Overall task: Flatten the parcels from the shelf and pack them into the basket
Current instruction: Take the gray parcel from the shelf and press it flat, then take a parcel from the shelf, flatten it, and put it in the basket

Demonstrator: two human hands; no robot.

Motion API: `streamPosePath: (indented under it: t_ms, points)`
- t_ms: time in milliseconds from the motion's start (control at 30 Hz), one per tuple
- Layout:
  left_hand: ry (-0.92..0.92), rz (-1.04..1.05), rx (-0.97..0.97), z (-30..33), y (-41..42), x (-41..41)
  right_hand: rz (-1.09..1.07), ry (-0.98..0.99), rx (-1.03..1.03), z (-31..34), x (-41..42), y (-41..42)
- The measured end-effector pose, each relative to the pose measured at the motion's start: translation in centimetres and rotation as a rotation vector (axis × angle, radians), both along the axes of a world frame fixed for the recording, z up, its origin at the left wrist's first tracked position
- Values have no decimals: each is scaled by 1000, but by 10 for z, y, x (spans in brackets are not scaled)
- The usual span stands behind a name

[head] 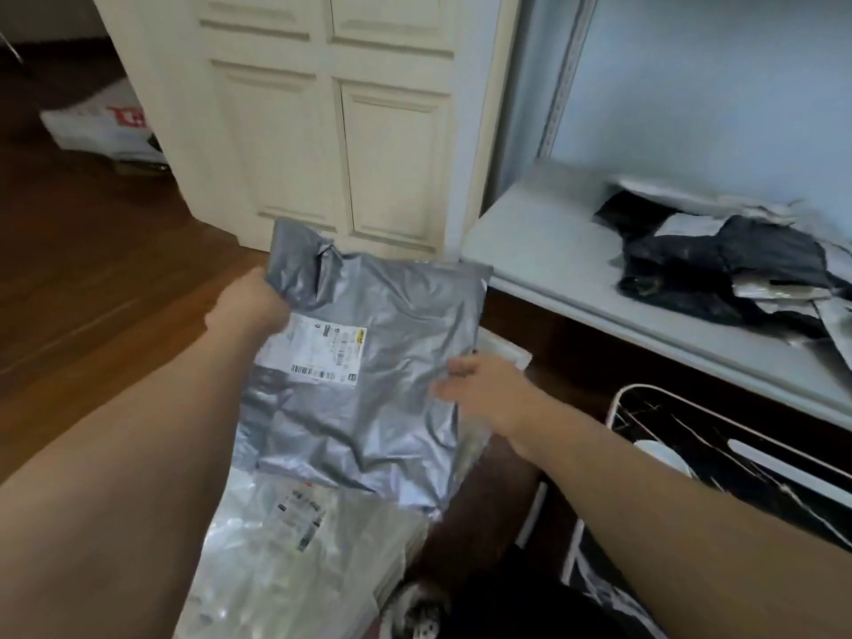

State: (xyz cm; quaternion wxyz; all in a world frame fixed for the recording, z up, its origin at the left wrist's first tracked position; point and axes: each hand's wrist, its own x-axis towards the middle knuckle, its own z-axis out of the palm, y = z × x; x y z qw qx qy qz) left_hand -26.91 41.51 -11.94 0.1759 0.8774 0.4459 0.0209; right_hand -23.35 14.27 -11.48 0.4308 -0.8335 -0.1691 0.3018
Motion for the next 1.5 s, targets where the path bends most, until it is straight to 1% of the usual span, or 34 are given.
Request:
streamPosePath:
  t_ms: [67,133,200,233,300,367,433,467,533,567,600,667,733,833,867,933,1033,1200,1267,1400,1500]
  points:
    - [270,7,197,-16,4,-6,305,-75,-263,-27,-14,18]
    - [465,-77,349,-38,3,-9,565,-140,-470,-49,-25,30]
    - [591,-163,422,-62,0,-10,792,-195,-626,-65,-30,38]
    - [631,-187,422,-75,0,-11,864,-235,-679,-73,-30,42]
    - [625,-221,401,-93,-3,-13,896,-341,-755,-79,-25,44]
    - [598,-229,359,-115,-8,-17,867,-428,-777,-87,-18,48]
    - [595,-266,296,-140,-13,-21,875,-458,-783,-94,-13,49]
    - [579,-279,223,-153,-16,-22,900,-456,-793,-96,-12,49]
    - [582,-315,-29,-182,-24,-25,957,-446,-826,-102,-10,50]
    - [615,-344,-122,-194,-29,-26,973,-447,-842,-105,-10,49]
    - [652,-361,-166,-206,-32,-29,975,-451,-854,-107,-9,47]
    - [708,-374,-156,-223,-38,-33,929,-479,-849,-108,-5,41]
    - [706,-354,-143,-224,-41,-35,871,-539,-832,-106,-1,32]
    - [730,-314,-133,-207,-45,-23,783,-602,-795,-98,8,17]
    - [717,-329,-104,-199,-47,-16,739,-623,-763,-94,12,12]
    - [608,-339,-76,-176,-58,3,611,-666,-700,-84,20,0]
    - [473,-488,16,-123,-94,40,378,-676,-698,-64,37,-36]
    - [240,-790,-21,-30,-198,103,138,-626,-847,-28,67,-138]
    - [180,-901,-11,-6,-243,121,37,-614,-878,-13,76,-182]
    - [103,-1060,17,21,-325,143,-176,-604,-885,11,87,-268]
    - [60,-1151,-1,30,-376,151,-290,-616,-918,21,92,-325]
